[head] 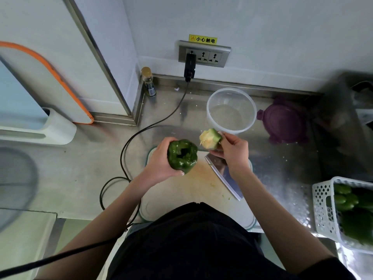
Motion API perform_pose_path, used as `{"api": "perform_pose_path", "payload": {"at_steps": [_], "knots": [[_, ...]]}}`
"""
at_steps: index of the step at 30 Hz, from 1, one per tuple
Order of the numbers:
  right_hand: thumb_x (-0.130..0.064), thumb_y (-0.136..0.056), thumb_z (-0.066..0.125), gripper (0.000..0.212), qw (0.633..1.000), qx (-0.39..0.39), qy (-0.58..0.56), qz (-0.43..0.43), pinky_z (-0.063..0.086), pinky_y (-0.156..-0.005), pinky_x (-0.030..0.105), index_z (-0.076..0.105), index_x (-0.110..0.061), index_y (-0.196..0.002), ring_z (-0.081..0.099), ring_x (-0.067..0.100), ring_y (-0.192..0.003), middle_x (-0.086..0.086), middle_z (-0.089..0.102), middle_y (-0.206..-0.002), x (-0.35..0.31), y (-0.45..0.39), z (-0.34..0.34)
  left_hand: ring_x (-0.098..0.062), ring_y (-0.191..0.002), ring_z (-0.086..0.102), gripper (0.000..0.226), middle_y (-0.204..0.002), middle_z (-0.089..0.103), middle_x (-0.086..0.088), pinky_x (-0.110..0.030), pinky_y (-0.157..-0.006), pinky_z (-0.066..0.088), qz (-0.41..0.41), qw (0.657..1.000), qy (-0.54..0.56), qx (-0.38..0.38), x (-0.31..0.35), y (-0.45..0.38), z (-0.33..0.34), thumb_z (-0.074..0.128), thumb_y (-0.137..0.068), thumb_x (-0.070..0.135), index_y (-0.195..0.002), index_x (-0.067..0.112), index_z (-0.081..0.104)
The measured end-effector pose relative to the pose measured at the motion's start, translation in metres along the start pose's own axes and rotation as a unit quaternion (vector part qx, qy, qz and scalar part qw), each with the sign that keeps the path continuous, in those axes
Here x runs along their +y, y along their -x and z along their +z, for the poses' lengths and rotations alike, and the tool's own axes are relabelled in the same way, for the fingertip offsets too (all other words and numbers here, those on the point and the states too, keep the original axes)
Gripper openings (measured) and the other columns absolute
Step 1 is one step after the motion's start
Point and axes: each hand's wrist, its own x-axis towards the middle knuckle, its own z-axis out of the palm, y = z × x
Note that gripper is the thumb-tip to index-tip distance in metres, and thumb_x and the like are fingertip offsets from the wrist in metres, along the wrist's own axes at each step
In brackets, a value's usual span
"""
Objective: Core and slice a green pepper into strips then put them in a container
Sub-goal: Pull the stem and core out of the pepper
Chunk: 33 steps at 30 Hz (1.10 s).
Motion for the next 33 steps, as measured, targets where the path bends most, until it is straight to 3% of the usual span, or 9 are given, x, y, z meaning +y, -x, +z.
{"api": "perform_pose_path", "payload": {"at_steps": [3,6,9,12,14,20,24,29,33], "knots": [[-0.014,-0.09,0.064,0.013,0.999,-0.009,0.036,-0.008,0.06,-0.07,0.037,0.071,-0.014,-0.101,0.071,0.021,-0.085,0.004,0.072,-0.097,0.002,-0.001,-0.001,-0.016,-0.11,0.052,0.092,-0.117,0.051,0.005,-0.038,-0.093,0.049,-0.007,1.0,0.007,0.011,-0.003,0.002,-0.007,0.09,-0.045,0.02,-0.121,0.031,0.039],[-0.014,-0.091,0.062,0.008,0.997,-0.004,-0.051,0.051,0.06,-0.071,0.035,0.069,-0.016,-0.093,0.07,0.023,-0.088,0.007,0.07,-0.099,0.003,-0.003,0.002,-0.015,-0.108,0.052,0.09,-0.117,0.051,0.002,-0.029,-0.089,0.046,-0.003,1.0,0.008,0.03,-0.005,0.005,-0.014,0.09,-0.048,0.012,-0.12,0.028,0.039],[-0.011,-0.094,0.058,0.01,0.995,-0.032,-0.034,0.086,0.06,-0.071,0.036,0.066,-0.014,-0.089,0.07,0.023,-0.085,0.013,0.07,-0.102,0.004,-0.002,0.006,-0.015,-0.108,0.051,0.09,-0.118,0.049,0.001,-0.024,-0.087,0.043,-0.001,0.999,0.003,0.033,-0.01,0.007,-0.017,0.09,-0.047,0.01,-0.121,0.026,0.04],[-0.001,-0.097,0.048,0.017,0.983,-0.049,-0.112,0.137,0.06,-0.063,0.034,0.059,-0.006,-0.086,0.066,0.029,-0.083,0.016,0.066,-0.095,0.005,0.004,0.012,-0.016,-0.107,0.051,0.09,-0.116,0.049,0.002,-0.024,-0.086,0.042,0.0,1.0,-0.004,0.022,-0.014,0.009,-0.017,0.089,-0.047,0.009,-0.119,0.028,0.038],[0.001,-0.096,0.048,0.017,0.985,-0.052,-0.078,0.144,0.06,-0.057,0.032,0.059,-0.007,-0.086,0.066,0.03,-0.081,0.017,0.064,-0.098,0.009,0.005,0.015,-0.014,-0.107,0.051,0.089,-0.116,0.049,0.002,-0.023,-0.085,0.043,0.002,1.0,0.0,0.018,-0.017,0.011,-0.018,0.089,-0.048,0.01,-0.119,0.029,0.038],[-0.012,-0.093,0.058,0.011,0.995,0.022,0.057,0.077,0.059,-0.067,0.029,0.066,-0.015,-0.085,0.068,0.026,-0.085,0.008,0.067,-0.088,0.013,-0.012,0.029,-0.012,-0.111,0.051,0.089,-0.116,0.049,0.004,-0.031,-0.094,0.048,0.004,1.0,0.014,-0.017,-0.03,0.016,-0.025,0.087,-0.052,0.004,-0.121,0.03,0.036],[-0.02,-0.091,0.059,0.017,0.987,0.054,0.149,0.025,0.056,-0.084,0.041,0.068,-0.021,-0.077,0.067,0.026,-0.087,0.002,0.068,-0.08,0.016,-0.027,0.053,-0.012,-0.11,0.053,0.092,-0.114,0.051,0.005,-0.033,-0.094,0.05,-0.002,0.999,0.035,-0.01,-0.039,0.018,-0.027,0.088,-0.049,0.002,-0.121,0.027,0.036],[-0.021,-0.094,0.055,0.021,0.982,0.087,0.164,0.015,0.051,-0.091,0.039,0.072,-0.013,-0.102,0.065,0.026,-0.092,0.009,0.071,-0.099,0.024,-0.034,0.075,-0.01,-0.108,0.054,0.092,-0.111,0.052,0.01,-0.028,-0.09,0.05,0.003,0.999,0.045,0.003,-0.039,0.02,-0.025,0.087,-0.049,-0.001,-0.117,0.035,0.036],[-0.013,-0.094,0.053,0.026,0.978,0.026,0.206,-0.007,0.048,-0.095,0.034,0.068,-0.015,-0.115,0.062,0.021,-0.1,0.002,0.068,-0.108,0.024,-0.032,0.07,-0.011,-0.109,0.054,0.094,-0.113,0.05,0.009,-0.02,-0.088,0.048,0.0,0.998,0.06,0.011,-0.039,0.023,-0.023,0.085,-0.05,-0.004,-0.115,0.042,0.035]]}}
